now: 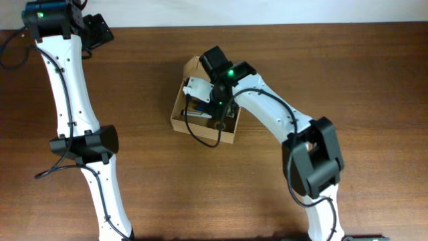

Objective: Pack container
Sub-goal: 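Carry the black pen into the box and lower it in, then release the pen and raise the right gripper back toward the Sharpie, then lower the right gripper onto the black Sharpie and grasp it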

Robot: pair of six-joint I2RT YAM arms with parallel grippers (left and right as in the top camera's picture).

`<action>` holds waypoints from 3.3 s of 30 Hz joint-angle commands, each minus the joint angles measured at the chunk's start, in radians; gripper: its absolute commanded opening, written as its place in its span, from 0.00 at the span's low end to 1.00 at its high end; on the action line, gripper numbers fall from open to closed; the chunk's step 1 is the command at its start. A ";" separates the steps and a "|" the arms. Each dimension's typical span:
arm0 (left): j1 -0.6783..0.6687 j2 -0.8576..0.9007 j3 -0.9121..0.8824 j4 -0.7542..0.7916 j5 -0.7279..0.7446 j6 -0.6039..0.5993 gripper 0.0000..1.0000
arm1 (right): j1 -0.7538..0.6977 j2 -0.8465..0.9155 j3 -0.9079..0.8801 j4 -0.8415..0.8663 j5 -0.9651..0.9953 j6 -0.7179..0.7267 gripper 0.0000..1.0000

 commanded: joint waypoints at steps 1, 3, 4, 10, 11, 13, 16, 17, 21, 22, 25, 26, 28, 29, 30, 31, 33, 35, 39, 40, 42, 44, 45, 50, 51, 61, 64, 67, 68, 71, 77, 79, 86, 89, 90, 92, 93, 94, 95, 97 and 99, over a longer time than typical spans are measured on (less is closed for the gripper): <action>0.006 -0.004 -0.001 -0.002 -0.008 0.012 1.00 | 0.018 0.038 0.006 -0.018 -0.021 0.036 0.04; 0.006 -0.004 -0.001 -0.002 -0.008 0.012 1.00 | 0.024 0.040 0.006 -0.034 -0.020 0.036 0.04; 0.006 -0.004 -0.001 -0.001 -0.008 0.012 1.00 | 0.026 0.040 0.006 -0.038 -0.016 0.036 0.04; 0.006 -0.004 -0.001 -0.001 -0.008 0.012 1.00 | 0.026 0.053 0.006 -0.058 -0.006 0.058 0.04; 0.006 -0.004 -0.001 -0.002 -0.008 0.012 1.00 | 0.026 0.060 0.006 -0.060 -0.004 0.058 0.04; 0.006 -0.004 -0.001 -0.001 -0.008 0.012 1.00 | 0.026 0.068 0.006 -0.060 0.012 0.058 0.04; 0.006 -0.004 -0.001 -0.002 -0.008 0.012 1.00 | 0.026 0.060 0.011 -0.080 0.043 0.088 0.56; 0.006 -0.004 -0.001 -0.001 -0.008 0.012 1.00 | 0.026 0.050 0.019 -0.091 0.069 0.116 0.57; 0.006 -0.004 -0.001 -0.001 -0.008 0.012 1.00 | 0.026 -0.004 0.100 -0.180 0.104 0.138 0.56; 0.006 -0.004 -0.001 -0.001 -0.008 0.012 1.00 | 0.026 -0.019 0.134 -0.204 0.108 0.146 0.56; 0.006 -0.004 -0.001 -0.001 -0.008 0.012 1.00 | 0.026 -0.070 0.249 -0.255 0.167 0.234 0.56; 0.006 -0.004 -0.001 -0.002 -0.008 0.012 1.00 | 0.026 -0.085 0.288 -0.272 0.195 0.260 0.56; 0.006 -0.004 -0.001 -0.001 -0.008 0.012 1.00 | 0.023 -0.123 0.360 -0.299 0.256 0.327 0.54; 0.006 -0.004 -0.001 -0.001 -0.008 0.012 1.00 | 0.018 -0.143 0.390 -0.309 0.278 0.358 0.53; 0.006 -0.004 -0.001 -0.001 -0.008 0.012 1.00 | 0.010 -0.167 0.419 -0.319 0.296 0.408 0.52; 0.006 -0.004 -0.001 -0.001 -0.008 0.012 1.00 | -0.010 -0.213 0.449 -0.333 0.307 0.490 0.49; 0.006 -0.004 -0.001 -0.001 -0.008 0.012 1.00 | -0.044 -0.275 0.453 -0.349 0.307 0.533 0.46; 0.006 -0.004 -0.001 -0.002 -0.008 0.012 1.00 | -0.107 -0.343 0.453 -0.370 0.307 0.541 0.44; 0.006 -0.004 -0.001 -0.001 -0.008 0.012 1.00 | -0.318 -0.416 0.453 -0.413 0.302 0.609 0.44; 0.006 -0.004 -0.001 -0.001 -0.008 0.012 1.00 | -0.361 -0.416 0.453 -0.435 0.299 0.629 0.44; 0.006 -0.004 -0.001 -0.001 -0.008 0.012 1.00 | -0.443 -0.409 0.439 -0.489 0.274 0.661 0.44; 0.006 -0.004 -0.001 -0.001 -0.008 0.012 1.00 | -0.507 -0.397 0.396 -0.548 0.218 0.661 0.44; 0.006 -0.004 -0.001 -0.001 -0.008 0.012 1.00 | -0.525 -0.392 0.372 -0.565 0.203 0.661 0.43; 0.006 -0.004 -0.001 -0.002 -0.008 0.012 1.00 | -0.557 -0.385 0.127 -0.563 0.189 0.661 0.42; 0.006 -0.004 -0.001 -0.002 -0.008 0.012 1.00 | -0.557 -0.385 0.076 -0.554 0.189 0.661 0.42; 0.006 -0.004 -0.001 -0.002 -0.008 0.012 1.00 | -0.556 -0.385 -0.512 -0.220 0.080 0.666 0.42; 0.006 -0.004 -0.001 -0.001 -0.008 0.012 1.00 | -0.556 -0.385 -0.611 -0.134 0.080 0.694 0.42; 0.006 -0.004 -0.001 -0.002 -0.008 0.012 1.00 | -0.557 -0.385 -0.705 -0.036 0.081 0.727 0.42; 0.006 -0.004 -0.001 -0.001 -0.008 0.012 1.00 | -0.558 -0.385 -0.731 -0.010 0.082 0.740 0.42; 0.006 -0.004 -0.001 -0.001 -0.008 0.012 1.00 | -0.560 -0.385 -0.780 0.046 0.082 0.739 0.42; 0.006 -0.004 -0.001 -0.001 -0.008 0.012 1.00 | -0.559 -0.385 -0.789 0.068 0.080 0.719 0.43; 0.006 -0.004 -0.001 -0.002 -0.008 0.012 1.00 | -0.558 -0.386 -0.788 0.063 0.069 0.718 0.43; 0.006 -0.004 -0.001 -0.002 -0.008 0.012 1.00 | -0.557 -0.422 -0.719 0.023 0.037 0.677 0.43; 0.006 -0.004 -0.001 -0.002 -0.008 0.012 1.00 | -0.557 -0.438 -0.669 -0.013 0.039 0.674 0.43; 0.006 -0.004 -0.001 -0.001 -0.008 0.012 1.00 | -0.557 -0.439 -0.658 -0.020 0.040 0.674 0.43; 0.006 -0.004 -0.001 -0.001 -0.008 0.012 1.00 | -0.557 -0.439 -0.650 -0.023 0.050 0.675 0.44; 0.006 -0.004 -0.001 -0.001 -0.008 0.012 1.00 | -0.557 -0.439 -0.650 -0.023 0.070 0.675 0.44; 0.006 -0.004 -0.001 -0.001 -0.008 0.012 1.00 | -0.558 -0.439 -0.650 -0.023 0.090 0.675 0.44; 0.006 -0.004 -0.001 -0.001 -0.008 0.012 1.00 | -0.558 -0.439 -0.650 -0.023 0.121 0.675 0.46; 0.006 -0.004 -0.001 -0.001 -0.008 0.012 1.00 | -0.561 -0.439 -0.650 -0.019 0.159 0.675 0.48; 0.006 -0.004 -0.001 -0.002 -0.008 0.012 1.00 | -0.573 -0.437 -0.651 -0.010 0.164 0.676 0.48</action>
